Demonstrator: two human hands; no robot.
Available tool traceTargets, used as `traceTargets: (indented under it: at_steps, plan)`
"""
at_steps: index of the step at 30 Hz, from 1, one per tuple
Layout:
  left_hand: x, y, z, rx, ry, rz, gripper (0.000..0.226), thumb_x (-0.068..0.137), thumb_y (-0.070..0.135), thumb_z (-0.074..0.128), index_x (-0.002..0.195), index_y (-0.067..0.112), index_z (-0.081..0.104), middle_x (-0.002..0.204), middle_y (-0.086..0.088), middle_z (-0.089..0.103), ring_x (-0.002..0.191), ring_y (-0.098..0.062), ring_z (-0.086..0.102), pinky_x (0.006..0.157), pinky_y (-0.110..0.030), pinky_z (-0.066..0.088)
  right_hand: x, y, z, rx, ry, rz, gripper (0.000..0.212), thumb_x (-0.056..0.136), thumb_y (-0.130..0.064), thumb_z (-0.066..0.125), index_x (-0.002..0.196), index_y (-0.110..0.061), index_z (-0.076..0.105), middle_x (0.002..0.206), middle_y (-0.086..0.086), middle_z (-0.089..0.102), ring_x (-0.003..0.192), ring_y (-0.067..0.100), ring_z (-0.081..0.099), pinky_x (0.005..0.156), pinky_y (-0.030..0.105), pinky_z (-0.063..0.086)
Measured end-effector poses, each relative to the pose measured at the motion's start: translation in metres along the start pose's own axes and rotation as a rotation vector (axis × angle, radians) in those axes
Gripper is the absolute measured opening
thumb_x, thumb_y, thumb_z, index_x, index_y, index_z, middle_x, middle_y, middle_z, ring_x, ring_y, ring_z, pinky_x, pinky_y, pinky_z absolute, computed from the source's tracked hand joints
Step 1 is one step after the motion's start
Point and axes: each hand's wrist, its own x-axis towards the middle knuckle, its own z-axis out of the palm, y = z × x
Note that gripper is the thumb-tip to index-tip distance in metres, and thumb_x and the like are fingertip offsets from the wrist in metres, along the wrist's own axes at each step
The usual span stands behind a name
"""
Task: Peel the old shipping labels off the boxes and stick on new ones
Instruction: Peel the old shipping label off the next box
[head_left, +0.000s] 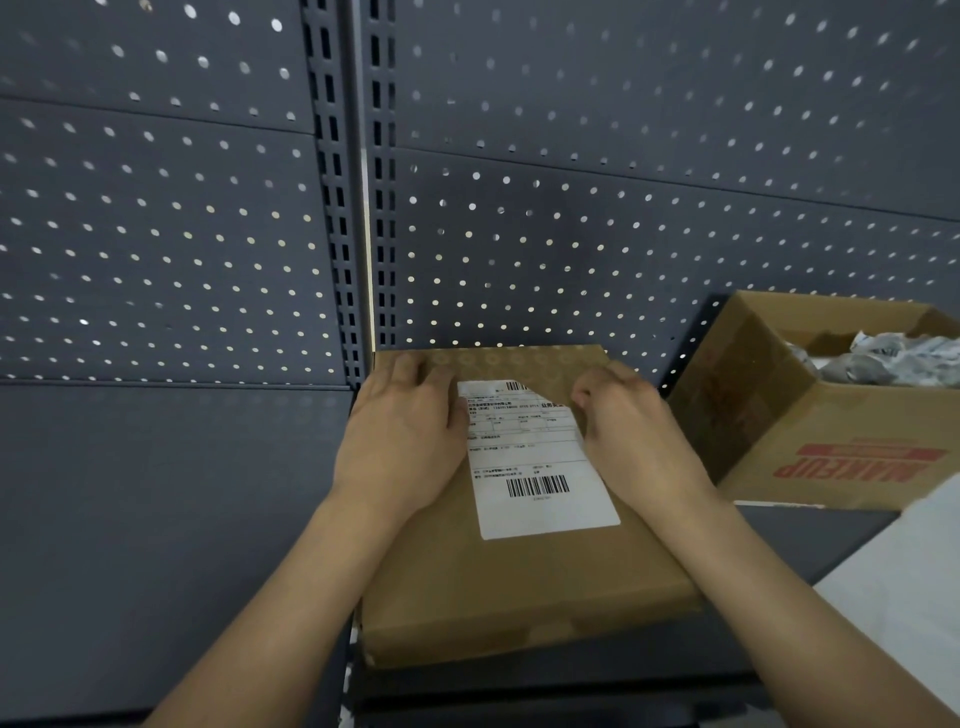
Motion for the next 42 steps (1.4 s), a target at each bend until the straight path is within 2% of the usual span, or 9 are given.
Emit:
traceTargets:
  at_steps: [4, 9, 13, 17, 23, 28, 32, 37, 42]
  plan:
    - [0.000, 0.000, 0.000, 0.012, -0.006, -0.001, 0.040, 0.097, 0.031, 0.046, 0.133, 0.015, 0.054, 0.136, -0.008, 0.048, 0.128, -0.029, 0.041, 0.107, -0.040, 0.034, 0.000, -0.004, 0.002, -0.121, -0.022, -0.049, 0.007, 0.084, 0.000, 0.062, 0.086, -0.006, 0.060, 0.097, 0.007, 0.053, 0.084, 0.028, 0.057, 0.061, 0.024, 0.032]
    - [0.001, -0.001, 0.001, 0.021, -0.012, -0.001, 0.039, 0.097, 0.030, 0.046, 0.131, 0.013, 0.056, 0.133, -0.009, 0.050, 0.126, -0.030, 0.042, 0.108, -0.041, 0.034, 0.002, -0.013, -0.003, -0.207, -0.057, -0.093, 0.021, 0.087, 0.007, 0.048, 0.103, -0.002, 0.059, 0.110, 0.011, 0.052, 0.101, 0.030, 0.054, 0.062, 0.029, 0.032]
    - [0.001, -0.001, 0.001, 0.016, -0.003, 0.009, 0.040, 0.097, 0.030, 0.046, 0.133, 0.014, 0.055, 0.136, -0.009, 0.049, 0.128, -0.030, 0.041, 0.110, -0.041, 0.033, 0.002, -0.008, -0.006, -0.069, -0.095, -0.085, 0.017, 0.087, 0.004, 0.050, 0.097, -0.007, 0.060, 0.101, 0.005, 0.052, 0.091, 0.024, 0.053, 0.063, 0.025, 0.029]
    - [0.001, -0.002, 0.002, 0.012, 0.003, 0.012, 0.038, 0.097, 0.030, 0.047, 0.130, 0.013, 0.057, 0.133, -0.009, 0.050, 0.126, -0.031, 0.043, 0.109, -0.042, 0.035, 0.000, -0.001, -0.011, 0.170, 0.011, 0.034, 0.014, 0.087, 0.001, 0.051, 0.082, -0.007, 0.060, 0.085, 0.003, 0.057, 0.080, 0.021, 0.054, 0.070, 0.032, 0.042]
    - [0.002, -0.002, 0.003, 0.015, 0.004, 0.014, 0.039, 0.097, 0.031, 0.046, 0.131, 0.014, 0.055, 0.133, -0.009, 0.051, 0.126, -0.030, 0.043, 0.108, -0.042, 0.035, 0.001, -0.007, -0.009, 0.120, 0.012, 0.013, 0.012, 0.091, -0.024, 0.061, 0.089, -0.014, 0.067, 0.090, 0.000, 0.058, 0.083, 0.020, 0.056, 0.074, 0.032, 0.047]
    - [0.001, -0.003, 0.002, 0.016, 0.002, 0.008, 0.038, 0.097, 0.030, 0.047, 0.130, 0.014, 0.057, 0.132, -0.008, 0.051, 0.124, -0.030, 0.044, 0.107, -0.041, 0.035, 0.005, -0.010, -0.007, 0.019, -0.033, -0.017, 0.014, 0.095, -0.015, 0.051, 0.096, -0.011, 0.065, 0.102, 0.006, 0.058, 0.092, 0.028, 0.059, 0.074, 0.038, 0.050]
    - [0.001, -0.002, 0.002, 0.015, -0.002, 0.006, 0.039, 0.097, 0.030, 0.046, 0.132, 0.014, 0.055, 0.134, -0.009, 0.050, 0.126, -0.031, 0.043, 0.107, -0.042, 0.035, 0.008, -0.014, -0.005, -0.094, -0.077, 0.004, 0.017, 0.096, -0.011, 0.048, 0.105, -0.006, 0.061, 0.111, 0.009, 0.054, 0.096, 0.030, 0.057, 0.066, 0.033, 0.043]
    - [0.001, -0.001, 0.001, 0.012, -0.004, 0.000, 0.039, 0.097, 0.030, 0.047, 0.132, 0.014, 0.055, 0.133, -0.010, 0.050, 0.126, -0.031, 0.043, 0.107, -0.041, 0.034, 0.010, -0.014, -0.002, -0.143, -0.125, 0.007, 0.023, 0.092, -0.002, 0.047, 0.111, -0.005, 0.059, 0.111, 0.011, 0.053, 0.101, 0.031, 0.056, 0.071, 0.032, 0.043]
    - [0.001, -0.002, 0.002, -0.003, 0.007, 0.004, 0.039, 0.097, 0.029, 0.048, 0.131, 0.012, 0.056, 0.132, -0.011, 0.052, 0.125, -0.031, 0.044, 0.107, -0.041, 0.034, 0.003, -0.005, -0.006, 0.081, -0.053, 0.024, 0.013, 0.091, 0.000, 0.049, 0.091, -0.009, 0.059, 0.098, 0.004, 0.058, 0.090, 0.022, 0.056, 0.069, 0.029, 0.040]
